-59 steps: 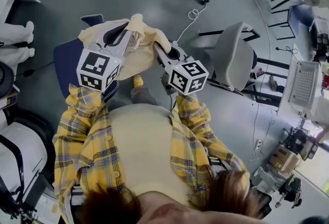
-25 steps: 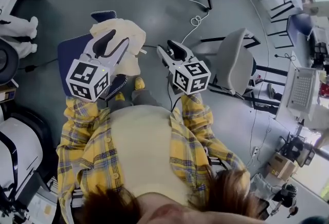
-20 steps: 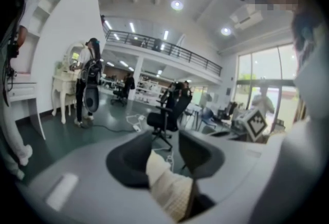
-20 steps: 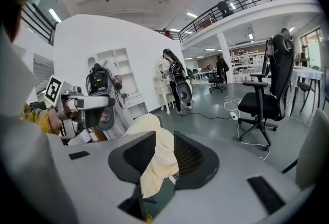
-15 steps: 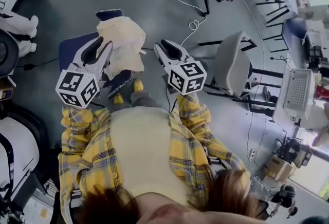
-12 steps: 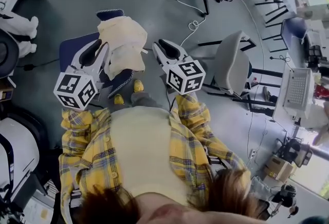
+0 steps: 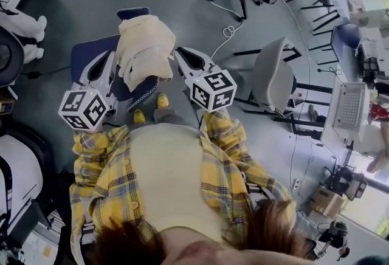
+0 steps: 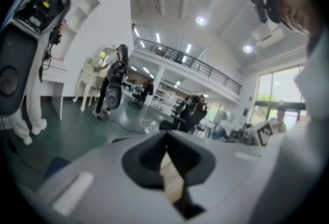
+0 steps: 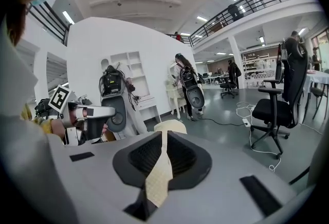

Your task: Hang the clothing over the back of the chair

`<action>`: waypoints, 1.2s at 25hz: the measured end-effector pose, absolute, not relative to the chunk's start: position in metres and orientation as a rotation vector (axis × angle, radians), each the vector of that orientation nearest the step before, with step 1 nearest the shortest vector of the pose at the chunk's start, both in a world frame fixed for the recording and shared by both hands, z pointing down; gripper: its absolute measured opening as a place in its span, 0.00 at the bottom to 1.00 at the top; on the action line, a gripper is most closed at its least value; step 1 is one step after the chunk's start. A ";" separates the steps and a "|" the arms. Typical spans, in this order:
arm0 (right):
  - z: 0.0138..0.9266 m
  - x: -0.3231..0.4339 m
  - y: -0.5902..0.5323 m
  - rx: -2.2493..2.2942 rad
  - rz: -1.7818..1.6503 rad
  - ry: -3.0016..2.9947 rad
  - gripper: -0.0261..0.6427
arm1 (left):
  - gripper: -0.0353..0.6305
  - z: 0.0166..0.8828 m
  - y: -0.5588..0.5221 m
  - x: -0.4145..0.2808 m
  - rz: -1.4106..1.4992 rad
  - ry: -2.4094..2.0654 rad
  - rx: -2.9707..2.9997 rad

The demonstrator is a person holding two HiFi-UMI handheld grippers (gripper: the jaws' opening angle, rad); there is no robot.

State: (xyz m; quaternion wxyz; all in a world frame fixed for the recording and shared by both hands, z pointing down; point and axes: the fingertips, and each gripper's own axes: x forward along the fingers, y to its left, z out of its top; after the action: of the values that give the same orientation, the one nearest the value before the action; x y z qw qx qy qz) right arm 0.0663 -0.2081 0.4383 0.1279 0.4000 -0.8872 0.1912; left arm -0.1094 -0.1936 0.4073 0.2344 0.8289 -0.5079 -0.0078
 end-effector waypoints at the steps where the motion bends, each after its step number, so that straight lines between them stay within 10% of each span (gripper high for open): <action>1: 0.437 0.065 -0.207 1.159 0.555 -2.585 0.09 | 0.06 0.407 -0.192 -0.110 -0.021 -1.404 2.274; 30: 0.444 0.048 -0.200 1.142 0.590 -2.557 0.06 | 0.06 0.425 -0.179 -0.117 0.080 -1.442 2.231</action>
State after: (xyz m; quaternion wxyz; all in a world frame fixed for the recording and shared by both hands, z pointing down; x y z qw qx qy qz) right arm 0.0476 -0.2002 0.4442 0.1394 0.3953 -0.8846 0.2043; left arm -0.1167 -0.1787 0.4250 0.2397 0.8149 -0.5269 0.0291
